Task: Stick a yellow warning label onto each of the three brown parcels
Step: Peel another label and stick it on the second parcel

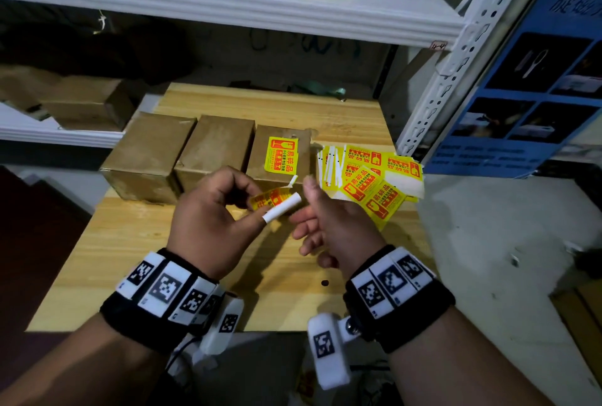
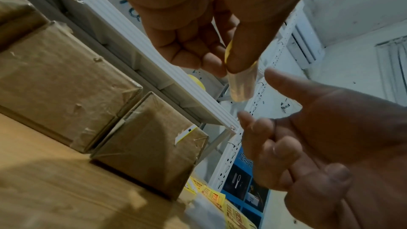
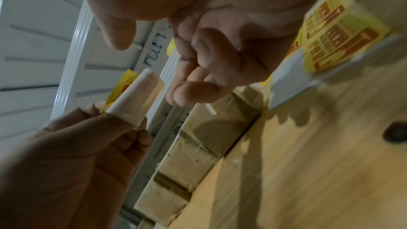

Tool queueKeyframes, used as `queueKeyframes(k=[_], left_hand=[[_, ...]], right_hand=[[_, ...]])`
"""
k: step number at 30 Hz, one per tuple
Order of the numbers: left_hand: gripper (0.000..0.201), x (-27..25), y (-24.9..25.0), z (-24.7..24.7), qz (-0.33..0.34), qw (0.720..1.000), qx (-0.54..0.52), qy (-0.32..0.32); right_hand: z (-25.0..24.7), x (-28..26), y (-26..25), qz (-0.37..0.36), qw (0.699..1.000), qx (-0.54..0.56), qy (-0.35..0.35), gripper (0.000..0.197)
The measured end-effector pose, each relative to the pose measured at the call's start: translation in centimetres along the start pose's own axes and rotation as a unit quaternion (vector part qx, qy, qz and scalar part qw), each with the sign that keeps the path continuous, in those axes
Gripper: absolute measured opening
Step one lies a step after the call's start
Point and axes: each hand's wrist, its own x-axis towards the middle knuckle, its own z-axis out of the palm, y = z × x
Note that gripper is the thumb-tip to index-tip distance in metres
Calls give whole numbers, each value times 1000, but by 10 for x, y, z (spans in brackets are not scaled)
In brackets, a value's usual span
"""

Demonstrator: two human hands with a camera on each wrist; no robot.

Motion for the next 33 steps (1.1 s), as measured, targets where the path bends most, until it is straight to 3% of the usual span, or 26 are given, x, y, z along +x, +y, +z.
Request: queueKeyframes(k=[3, 7, 13, 16, 19, 23, 25, 27, 29, 33], left_hand=[[26, -3, 1, -4, 12, 1000, 10, -5], [27, -5, -1, -12, -52, 999, -1, 11], [25, 5, -3, -20, -163, 983, -86, 5], [43, 10, -1, -20, -168, 982, -88, -8], [38, 18, 0, -23, -162, 983, -84, 29], [36, 43, -6, -33, -141, 976, 165, 34], [45, 54, -5, -32, -124, 955, 270, -8], [57, 63, -7, -26, -115, 917, 370, -90], [63, 69, -12, -21, -117, 890, 410, -160], [48, 65, -10, -18, -131, 856, 450, -219]], right_hand=[[12, -3, 0, -17, 1000, 8, -4, 47], [18, 0, 1, -29, 999, 25, -15, 21], [27, 6, 6, -78, 997, -11, 21, 24], [30, 11, 7, -102, 992, -39, 64, 26], [28, 13, 7, -115, 988, -18, 99, 31], [18, 16, 5, -122, 984, -3, 127, 32], [16, 16, 3, -124, 984, -5, 124, 26], [15, 15, 4, -125, 984, 1, 125, 22], [13, 12, 5, -115, 986, 4, 122, 18], [9, -1, 2, -111, 989, -7, 100, 19]])
